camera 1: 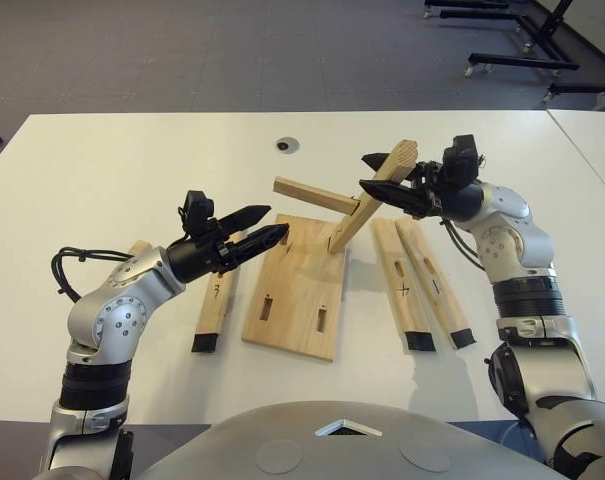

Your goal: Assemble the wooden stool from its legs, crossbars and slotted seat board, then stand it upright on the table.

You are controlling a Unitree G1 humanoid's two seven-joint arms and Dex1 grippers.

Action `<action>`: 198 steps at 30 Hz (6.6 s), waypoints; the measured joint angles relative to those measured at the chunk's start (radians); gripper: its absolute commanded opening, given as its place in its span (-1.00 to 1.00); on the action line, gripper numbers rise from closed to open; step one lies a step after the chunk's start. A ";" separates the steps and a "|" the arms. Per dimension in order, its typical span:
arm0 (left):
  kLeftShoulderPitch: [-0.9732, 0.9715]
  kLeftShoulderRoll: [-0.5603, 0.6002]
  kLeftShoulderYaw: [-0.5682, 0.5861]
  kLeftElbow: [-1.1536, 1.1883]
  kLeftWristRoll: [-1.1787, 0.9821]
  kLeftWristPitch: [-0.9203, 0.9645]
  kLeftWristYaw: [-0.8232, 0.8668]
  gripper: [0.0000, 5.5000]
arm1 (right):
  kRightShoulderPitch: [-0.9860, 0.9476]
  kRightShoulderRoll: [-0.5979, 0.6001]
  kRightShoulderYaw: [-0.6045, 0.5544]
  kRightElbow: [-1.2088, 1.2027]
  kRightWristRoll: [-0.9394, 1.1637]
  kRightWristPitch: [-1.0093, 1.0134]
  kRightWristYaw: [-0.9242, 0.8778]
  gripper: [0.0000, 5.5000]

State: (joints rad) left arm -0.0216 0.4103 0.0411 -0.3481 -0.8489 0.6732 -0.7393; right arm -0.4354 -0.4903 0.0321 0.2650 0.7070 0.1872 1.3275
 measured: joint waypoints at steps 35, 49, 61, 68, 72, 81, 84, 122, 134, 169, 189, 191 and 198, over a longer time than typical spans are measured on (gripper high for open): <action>0.022 -0.021 -0.026 -0.030 0.009 -0.007 0.052 0.32 | -0.058 0.055 0.068 -0.115 -0.178 0.133 -0.112 0.95; 0.048 -0.016 -0.026 -0.030 0.034 -0.011 0.044 0.32 | -0.086 0.041 -0.190 -0.284 0.034 0.201 -0.239 0.95; 0.155 -0.089 0.020 -0.122 0.113 -0.151 0.178 0.32 | 0.148 -0.035 -0.518 -0.405 0.324 0.393 -0.448 0.95; 0.289 -0.170 0.090 -0.207 0.182 -0.260 0.334 0.32 | 0.311 -0.029 -0.497 -0.450 0.214 0.516 -0.804 0.95; 0.348 -0.206 0.090 -0.240 0.265 -0.316 0.408 0.32 | 0.455 0.029 -0.351 -0.553 -0.017 0.513 -1.027 0.95; 0.408 -0.298 0.019 -0.340 0.393 -0.395 0.549 0.32 | 0.725 -0.013 -0.323 -0.718 -0.185 0.491 -1.033 0.95; 0.418 -0.310 0.010 -0.357 0.415 -0.404 0.572 0.32 | 0.770 -0.033 -0.341 -0.719 -0.197 0.504 -1.011 0.95; 0.365 -0.301 0.032 -0.308 0.489 -0.432 0.621 0.32 | 0.927 -0.023 -0.193 -0.786 -0.337 0.512 -0.966 -0.27; 0.245 -0.249 0.137 -0.271 0.263 -0.413 0.501 0.32 | 0.178 0.089 -0.431 -0.467 -0.133 0.358 -1.017 -0.27; -0.189 0.029 0.071 -0.264 -0.680 -0.065 0.211 0.04 | 0.017 0.086 0.015 -0.779 0.482 0.595 -0.580 -0.27; -0.171 -0.004 0.040 -0.269 -0.512 -0.116 0.188 -0.24 | 0.035 0.075 0.028 -0.749 0.380 0.564 -0.536 -0.27; -0.171 -0.005 0.035 -0.266 -0.501 -0.121 0.180 -0.25 | 0.035 0.075 0.028 -0.749 0.378 0.565 -0.542 -0.09; -0.130 -0.008 0.014 -0.263 -0.458 -0.113 0.175 -0.26 | 0.032 0.046 -0.086 -0.734 0.545 0.605 -0.556 0.42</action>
State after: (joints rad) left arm -0.1515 0.4020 0.0555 -0.6112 -1.3074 0.5605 -0.5645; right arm -0.4037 -0.4440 -0.0541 -0.4691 1.2524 0.7924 0.7718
